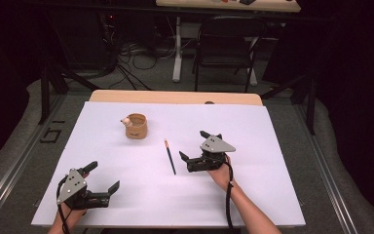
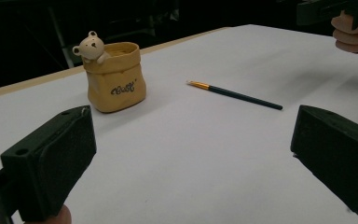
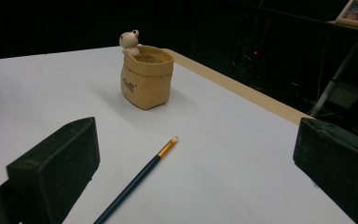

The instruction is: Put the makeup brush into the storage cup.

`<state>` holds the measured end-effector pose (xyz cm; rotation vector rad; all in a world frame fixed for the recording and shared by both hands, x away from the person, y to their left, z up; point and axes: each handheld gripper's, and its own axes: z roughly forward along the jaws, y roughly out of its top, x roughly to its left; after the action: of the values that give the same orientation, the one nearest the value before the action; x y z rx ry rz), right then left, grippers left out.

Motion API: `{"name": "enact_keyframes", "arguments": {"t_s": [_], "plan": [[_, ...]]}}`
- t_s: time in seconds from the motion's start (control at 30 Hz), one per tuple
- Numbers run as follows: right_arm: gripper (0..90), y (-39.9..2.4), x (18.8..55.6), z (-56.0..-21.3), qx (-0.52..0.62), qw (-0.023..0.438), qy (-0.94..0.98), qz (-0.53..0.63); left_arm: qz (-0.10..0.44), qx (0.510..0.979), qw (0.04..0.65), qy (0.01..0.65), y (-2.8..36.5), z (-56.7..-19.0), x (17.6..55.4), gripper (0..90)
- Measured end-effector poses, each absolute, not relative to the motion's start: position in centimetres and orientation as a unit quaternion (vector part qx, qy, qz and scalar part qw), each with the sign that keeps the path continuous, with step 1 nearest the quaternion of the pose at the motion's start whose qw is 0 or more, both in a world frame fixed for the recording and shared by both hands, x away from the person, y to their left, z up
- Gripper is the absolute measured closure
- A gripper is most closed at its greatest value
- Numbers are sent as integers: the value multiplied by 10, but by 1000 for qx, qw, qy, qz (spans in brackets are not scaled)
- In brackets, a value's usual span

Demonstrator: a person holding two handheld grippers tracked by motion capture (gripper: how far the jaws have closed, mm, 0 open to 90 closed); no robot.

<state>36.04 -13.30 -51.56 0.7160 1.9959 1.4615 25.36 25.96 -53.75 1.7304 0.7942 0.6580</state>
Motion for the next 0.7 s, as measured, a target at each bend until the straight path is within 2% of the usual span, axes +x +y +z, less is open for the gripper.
{"name": "enact_keyframes", "arguments": {"t_s": [0.7], "plan": [[0,-105,387,-523,290,271,749,531,277,725,535,334,260,-537,253,0]]}}
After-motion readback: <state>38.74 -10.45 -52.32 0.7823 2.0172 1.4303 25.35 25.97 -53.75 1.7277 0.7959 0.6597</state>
